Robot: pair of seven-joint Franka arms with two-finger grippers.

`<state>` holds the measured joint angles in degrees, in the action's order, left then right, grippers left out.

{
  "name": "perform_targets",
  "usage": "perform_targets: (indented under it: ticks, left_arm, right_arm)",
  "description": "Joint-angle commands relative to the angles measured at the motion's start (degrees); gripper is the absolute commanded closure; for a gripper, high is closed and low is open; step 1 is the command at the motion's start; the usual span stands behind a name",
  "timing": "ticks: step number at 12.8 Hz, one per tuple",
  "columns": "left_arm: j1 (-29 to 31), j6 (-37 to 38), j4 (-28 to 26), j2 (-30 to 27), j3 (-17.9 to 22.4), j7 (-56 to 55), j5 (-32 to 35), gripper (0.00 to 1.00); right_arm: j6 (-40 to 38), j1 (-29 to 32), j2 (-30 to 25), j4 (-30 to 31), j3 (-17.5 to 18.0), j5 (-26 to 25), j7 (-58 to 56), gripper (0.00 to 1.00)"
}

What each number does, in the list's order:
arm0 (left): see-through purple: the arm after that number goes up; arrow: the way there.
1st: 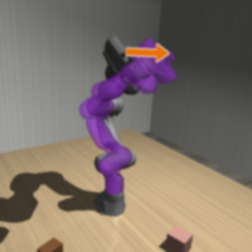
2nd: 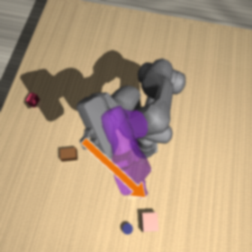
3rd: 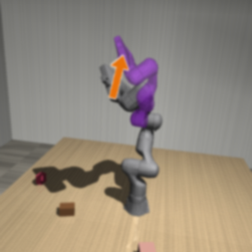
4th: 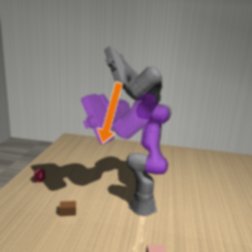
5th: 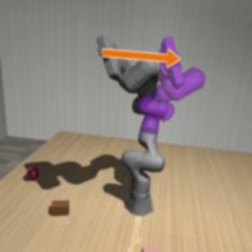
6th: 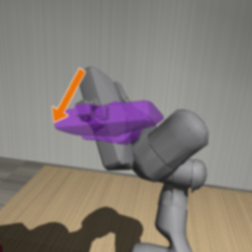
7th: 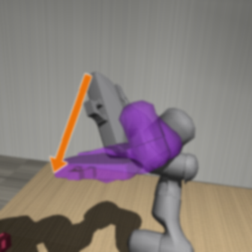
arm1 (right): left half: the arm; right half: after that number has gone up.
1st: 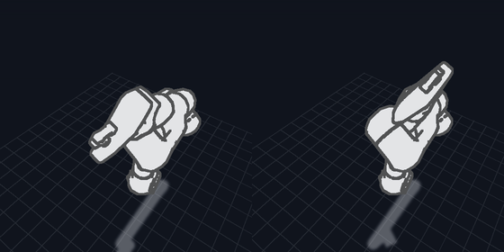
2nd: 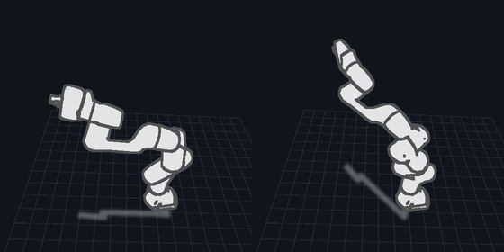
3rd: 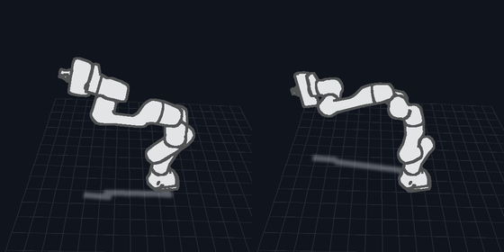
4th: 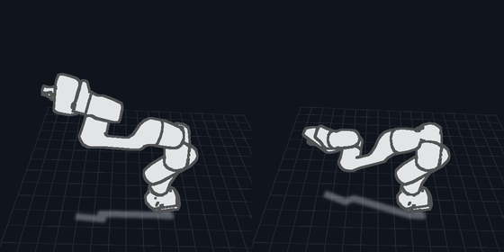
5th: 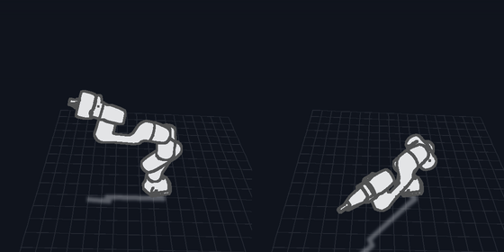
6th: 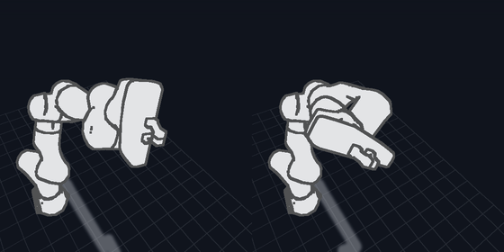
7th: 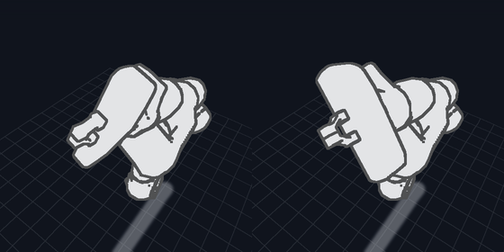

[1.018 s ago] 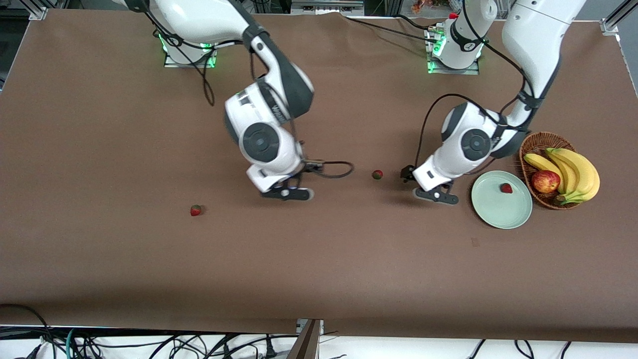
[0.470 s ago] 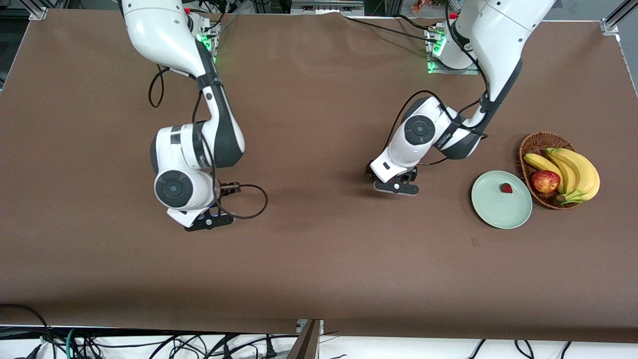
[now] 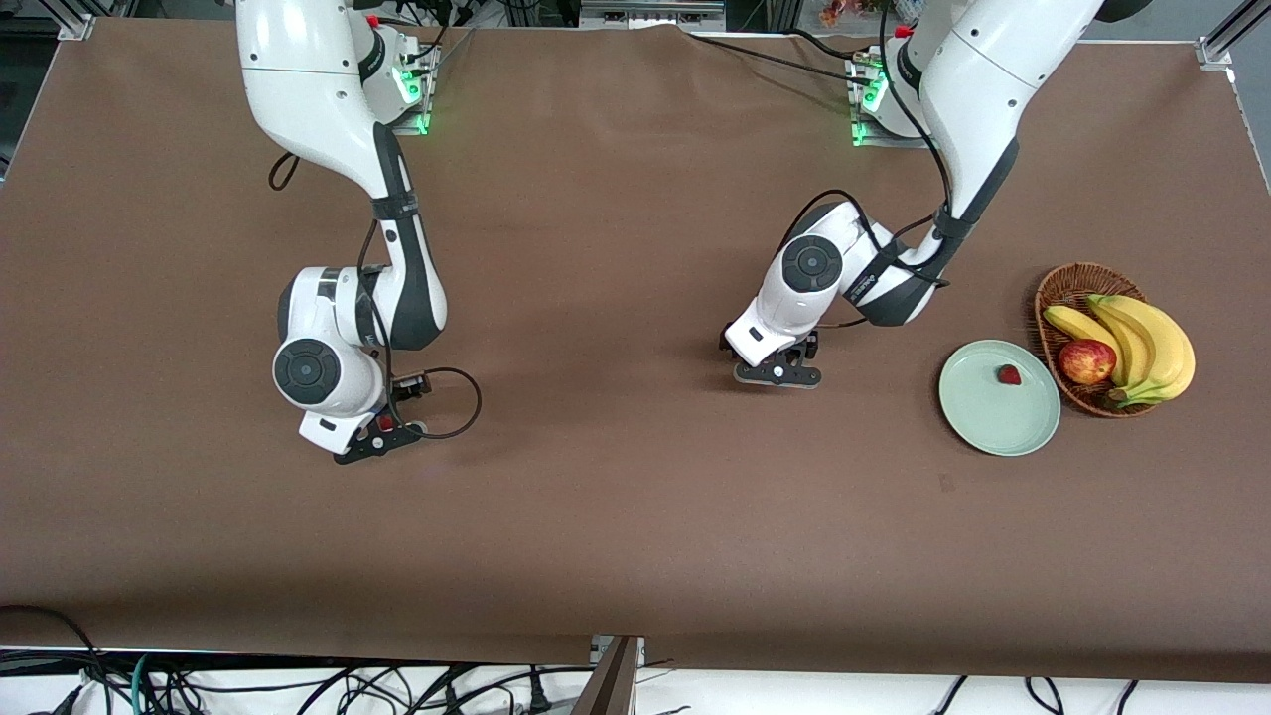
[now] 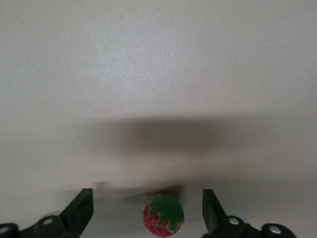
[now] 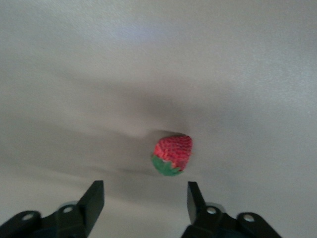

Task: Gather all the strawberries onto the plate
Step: 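Grasp the second strawberry with the left gripper while the right gripper reaches, then open the left gripper over the plate while the right gripper sets another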

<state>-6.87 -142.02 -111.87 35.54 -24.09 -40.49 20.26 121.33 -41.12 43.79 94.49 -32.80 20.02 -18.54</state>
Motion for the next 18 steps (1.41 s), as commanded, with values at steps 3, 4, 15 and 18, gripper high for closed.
perform_targets:
  ticks: [3, 4, 15, 18]
  left_arm:
    - [-0.25, -0.19, -0.1, 0.67, -0.43, -4.43, 1.63, 0.32]
    - [-0.25, -0.1, -0.1, 0.58, -0.51, -5.12, 1.54, 0.45]
    - [12.39, 8.58, 0.51, -7.23, -2.36, 18.09, -4.5, 0.87]
    - [17.93, 11.23, 0.43, -9.17, 0.7, 34.9, -7.16, 0.86]
  right_arm:
    - [2.16, 2.79, -2.66, 2.36, 0.81, 2.74, -4.75, 0.31]
    - [2.33, 3.14, -2.05, 1.93, 0.81, 3.36, -4.75, 0.31]
    - [5.85, 3.23, 1.21, 0.51, 1.16, 8.64, -4.75, 0.49]
    - [5.94, 3.5, 1.56, 0.51, 1.16, 8.55, -4.75, 0.64]
